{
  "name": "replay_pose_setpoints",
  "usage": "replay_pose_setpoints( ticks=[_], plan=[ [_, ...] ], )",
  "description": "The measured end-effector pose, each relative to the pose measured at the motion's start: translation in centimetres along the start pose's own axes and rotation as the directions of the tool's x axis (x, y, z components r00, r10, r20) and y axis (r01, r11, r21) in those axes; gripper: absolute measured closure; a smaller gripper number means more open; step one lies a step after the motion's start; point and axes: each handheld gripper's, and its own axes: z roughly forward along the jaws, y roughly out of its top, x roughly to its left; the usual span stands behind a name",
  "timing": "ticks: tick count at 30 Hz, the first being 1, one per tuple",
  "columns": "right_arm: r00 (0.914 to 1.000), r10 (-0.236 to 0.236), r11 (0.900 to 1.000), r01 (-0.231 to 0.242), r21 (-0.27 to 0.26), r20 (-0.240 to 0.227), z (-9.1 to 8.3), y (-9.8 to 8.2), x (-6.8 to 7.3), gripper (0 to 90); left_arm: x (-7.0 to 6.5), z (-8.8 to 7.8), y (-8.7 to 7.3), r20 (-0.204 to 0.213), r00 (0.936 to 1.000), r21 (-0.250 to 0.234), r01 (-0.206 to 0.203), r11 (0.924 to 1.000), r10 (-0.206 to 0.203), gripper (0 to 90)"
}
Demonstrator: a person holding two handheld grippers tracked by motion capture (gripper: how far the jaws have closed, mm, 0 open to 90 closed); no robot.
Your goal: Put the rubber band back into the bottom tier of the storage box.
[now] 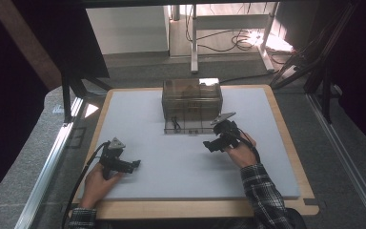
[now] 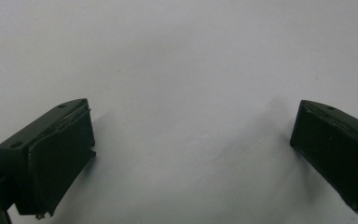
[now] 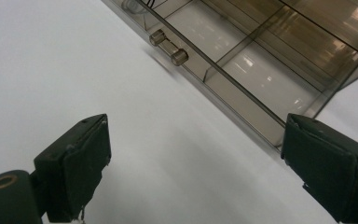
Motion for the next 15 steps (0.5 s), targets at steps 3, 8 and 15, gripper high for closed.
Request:
replay_pose_setpoints(
  ticks=[3, 8, 15],
  plan=[
    [1.0, 0.006, 1.0, -0.006, -0.004, -0.001, -0.4, -0.3, -0.2, 7.8, 0.0, 0.0, 0.0, 0.0, 1.0, 0.0, 0.0, 1.0, 0.0, 0.0],
    [0.9999, 0.015, 1.0, -0.015, -0.003, 0.006, -1.1, -0.8, -0.4, 7.6, 0.0, 0.0, 0.0, 0.0, 1.0, 0.0, 0.0, 1.0, 0.0, 0.0],
    [0.9997, 0.02, 1.0, -0.02, 0.0, 0.016, -1.9, -1.6, -0.8, 7.4, 0.0, 0.0, 0.0, 0.0, 1.0, 0.0, 0.0, 1.0, 0.0, 0.0]
  ],
)
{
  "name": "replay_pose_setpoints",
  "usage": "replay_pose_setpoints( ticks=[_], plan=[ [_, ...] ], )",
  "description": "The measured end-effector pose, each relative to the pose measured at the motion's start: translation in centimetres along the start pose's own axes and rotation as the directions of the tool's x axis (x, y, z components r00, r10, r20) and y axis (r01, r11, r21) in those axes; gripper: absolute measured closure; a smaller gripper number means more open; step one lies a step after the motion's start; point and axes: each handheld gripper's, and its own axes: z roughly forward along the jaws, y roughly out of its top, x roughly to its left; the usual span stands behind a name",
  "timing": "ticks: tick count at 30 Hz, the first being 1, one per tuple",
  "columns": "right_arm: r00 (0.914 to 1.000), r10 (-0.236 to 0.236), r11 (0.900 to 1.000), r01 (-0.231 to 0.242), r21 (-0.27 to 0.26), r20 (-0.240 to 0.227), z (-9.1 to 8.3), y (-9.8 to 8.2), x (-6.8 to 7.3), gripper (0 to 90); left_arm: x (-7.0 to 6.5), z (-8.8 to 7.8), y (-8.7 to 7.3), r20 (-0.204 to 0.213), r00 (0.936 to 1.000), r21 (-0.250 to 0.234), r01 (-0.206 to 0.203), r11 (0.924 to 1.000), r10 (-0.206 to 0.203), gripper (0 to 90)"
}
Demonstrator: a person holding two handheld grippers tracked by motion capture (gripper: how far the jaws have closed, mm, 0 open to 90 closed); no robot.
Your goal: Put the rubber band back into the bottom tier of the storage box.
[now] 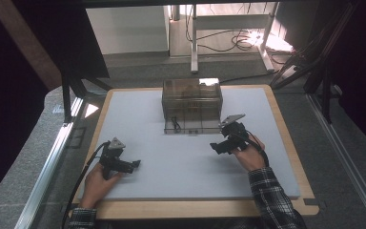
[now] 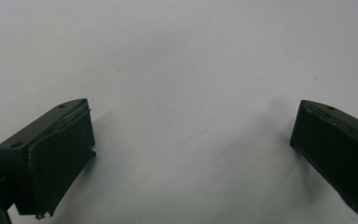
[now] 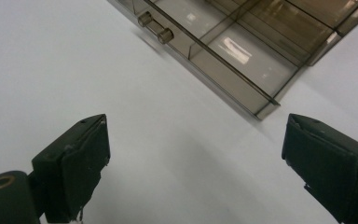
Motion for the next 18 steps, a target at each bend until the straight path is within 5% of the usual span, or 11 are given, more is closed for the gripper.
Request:
replay_pose_setpoints(
  ticks=[18],
  plan=[
    [0.9996, 0.023, 1.0, -0.023, 0.009, 0.017, -1.4, -2.0, -0.6, 7.0, 0.0, 0.0, 0.0, 0.0, 1.0, 0.0, 0.0, 1.0, 0.0, 0.0]
  ],
)
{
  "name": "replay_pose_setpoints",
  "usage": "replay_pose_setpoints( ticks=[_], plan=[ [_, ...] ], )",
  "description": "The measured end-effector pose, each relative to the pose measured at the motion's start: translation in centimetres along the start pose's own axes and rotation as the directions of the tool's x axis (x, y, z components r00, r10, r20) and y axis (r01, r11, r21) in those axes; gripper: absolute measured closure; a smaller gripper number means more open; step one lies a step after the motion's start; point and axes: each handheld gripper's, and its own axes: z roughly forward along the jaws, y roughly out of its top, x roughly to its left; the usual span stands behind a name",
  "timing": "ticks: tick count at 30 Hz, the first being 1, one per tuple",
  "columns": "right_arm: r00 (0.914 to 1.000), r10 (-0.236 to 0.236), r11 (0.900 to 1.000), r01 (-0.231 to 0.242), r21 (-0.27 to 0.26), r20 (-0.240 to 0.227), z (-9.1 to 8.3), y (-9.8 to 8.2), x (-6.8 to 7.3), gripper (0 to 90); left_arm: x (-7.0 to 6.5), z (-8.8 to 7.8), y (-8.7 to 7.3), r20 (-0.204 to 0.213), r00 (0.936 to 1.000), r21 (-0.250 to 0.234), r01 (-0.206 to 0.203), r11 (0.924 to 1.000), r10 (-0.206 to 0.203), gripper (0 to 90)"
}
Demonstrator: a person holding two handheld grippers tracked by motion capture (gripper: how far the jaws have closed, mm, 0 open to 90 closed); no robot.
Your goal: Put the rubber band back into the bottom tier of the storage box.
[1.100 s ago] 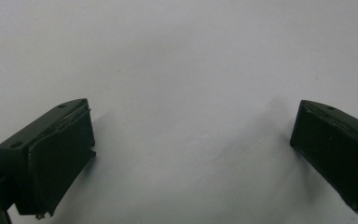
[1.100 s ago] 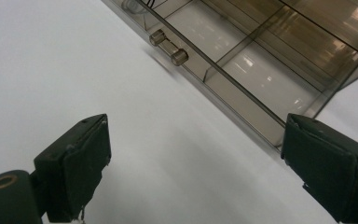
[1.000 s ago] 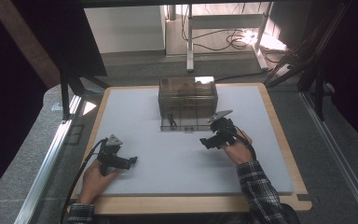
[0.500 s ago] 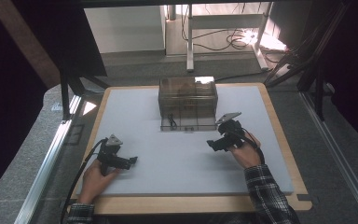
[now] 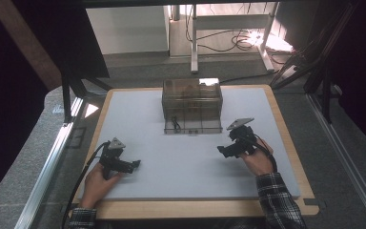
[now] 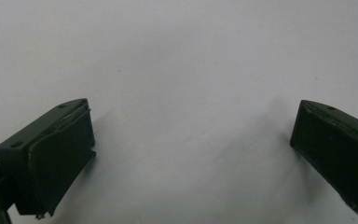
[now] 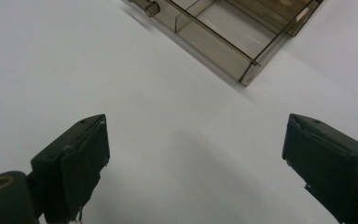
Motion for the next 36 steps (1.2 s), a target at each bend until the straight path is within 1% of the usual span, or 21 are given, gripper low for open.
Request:
replay_pose_setpoints(
  ticks=[6, 11, 14, 17, 26, 33, 36],
  plan=[
    [0.9999, 0.009, 1.0, -0.009, -0.003, 0.005, -0.2, -0.7, -0.2, 7.0, 0.0, 0.0, 0.0, 0.0, 1.0, 0.0, 0.0, 1.0, 0.0, 0.0],
    [0.9999, 0.011, 1.0, -0.011, -0.02, 0.003, -0.6, -1.3, -0.2, 6.9, 0.0, 0.0, 0.0, 0.0, 1.0, 0.0, 0.0, 1.0, 0.0, 0.0],
    [0.9998, 0.014, 0.999, -0.014, -0.035, 0.01, -1.0, -1.8, -0.3, 6.9, 0.0, 0.0, 0.0, 0.0, 1.0, 0.0, 0.0, 1.0, 0.0, 0.0],
    [0.9996, 0.025, 0.999, -0.024, -0.047, 0.012, -1.3, -2.3, -0.4, 6.9, 0.0, 0.0, 0.0, 0.0, 1.0, 0.0, 0.0, 1.0, 0.0, 0.0],
    [0.9978, 0.06, 0.997, -0.058, -0.057, 0.028, -2.7, -3.9, -1.0, 6.9, 0.0, 0.0, 0.0, 0.0, 1.0, 0.0, 0.0, 1.0, 0.0, 0.0],
    [0.9969, 0.069, 0.996, -0.066, -0.059, 0.039, -3.6, -4.8, -1.1, 6.8, 0.0, 0.0, 0.0, 0.0, 1.0, 0.0, 0.0, 1.0, 0.0, 0.0],
    [0.9965, 0.071, 0.996, -0.068, -0.051, 0.045, -3.9, -5.3, -1.1, 6.7, 0.0, 0.0, 0.0, 0.0, 1.0, 0.0, 0.0, 1.0, 0.0, 0.0]
  ],
)
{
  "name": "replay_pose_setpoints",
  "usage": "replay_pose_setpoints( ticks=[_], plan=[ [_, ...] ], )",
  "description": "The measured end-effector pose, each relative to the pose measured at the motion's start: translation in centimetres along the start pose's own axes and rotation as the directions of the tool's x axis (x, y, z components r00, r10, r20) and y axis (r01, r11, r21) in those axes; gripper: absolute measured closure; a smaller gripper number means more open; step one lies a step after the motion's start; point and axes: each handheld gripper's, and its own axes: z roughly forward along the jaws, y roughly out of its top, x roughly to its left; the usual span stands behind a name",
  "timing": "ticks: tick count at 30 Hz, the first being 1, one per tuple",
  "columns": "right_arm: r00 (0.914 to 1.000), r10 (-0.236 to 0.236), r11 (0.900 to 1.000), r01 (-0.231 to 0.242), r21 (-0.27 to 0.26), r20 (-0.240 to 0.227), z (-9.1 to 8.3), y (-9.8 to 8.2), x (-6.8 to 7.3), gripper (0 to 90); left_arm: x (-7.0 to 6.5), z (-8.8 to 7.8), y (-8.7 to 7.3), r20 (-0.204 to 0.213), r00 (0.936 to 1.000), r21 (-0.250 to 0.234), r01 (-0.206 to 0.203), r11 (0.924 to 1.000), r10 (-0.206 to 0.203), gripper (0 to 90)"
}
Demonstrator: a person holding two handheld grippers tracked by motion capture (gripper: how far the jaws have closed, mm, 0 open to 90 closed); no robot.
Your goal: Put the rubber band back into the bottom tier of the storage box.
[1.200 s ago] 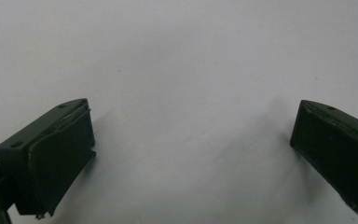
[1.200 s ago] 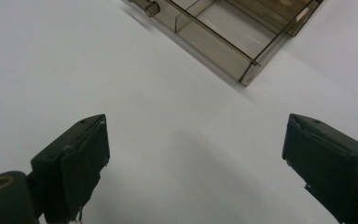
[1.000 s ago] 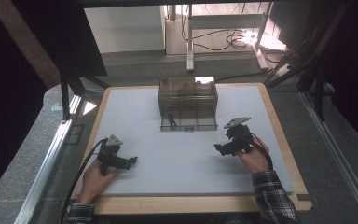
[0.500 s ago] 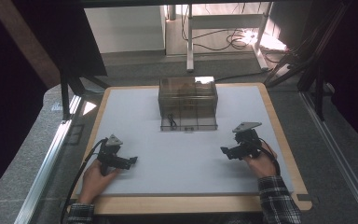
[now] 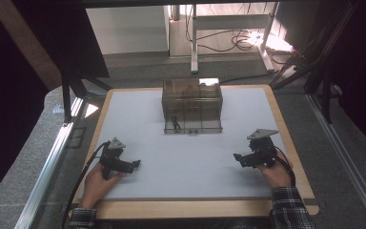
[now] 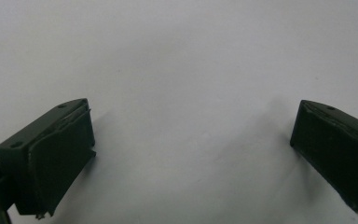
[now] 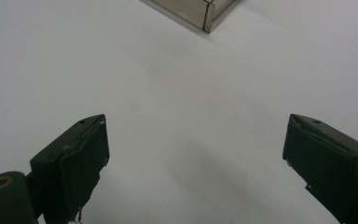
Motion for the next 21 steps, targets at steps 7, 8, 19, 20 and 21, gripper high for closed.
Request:
replay_pose_setpoints(
  ticks=[7, 8, 19, 20, 21],
  plan=[
    [0.9996, 0.022, 1.0, -0.022, 0.003, 0.019, -0.9, -1.1, -0.3, 6.4, 0.0, 0.0, 0.0, 0.0, 1.0, 0.0, 0.0, 1.0, 0.0, 0.0],
    [0.9994, 0.027, 1.0, -0.027, 0.004, 0.022, -1.0, -1.3, -0.3, 6.4, 0.0, 0.0, 0.0, 0.0, 1.0, 0.0, 0.0, 1.0, 0.0, 0.0],
    [0.9969, 0.049, 0.998, -0.052, 0.044, 0.062, -2.3, -3.6, -0.8, 5.4, 0.0, 0.0, 0.0, 0.0, 1.0, -0.001, 0.001, 1.0, -0.001, 0.0],
    [0.9966, 0.053, 0.997, -0.056, 0.046, 0.063, -2.4, -3.8, -0.8, 5.2, 0.0, 0.0, 0.0, 0.0, 1.0, -0.001, 0.001, 1.0, -0.001, 0.0],
    [0.9965, 0.055, 0.997, -0.058, 0.047, 0.063, -2.5, -3.9, -0.9, 5.0, 0.0, 0.0, 0.0, 0.0, 1.0, -0.001, 0.001, 1.0, -0.001, 0.0]
  ],
)
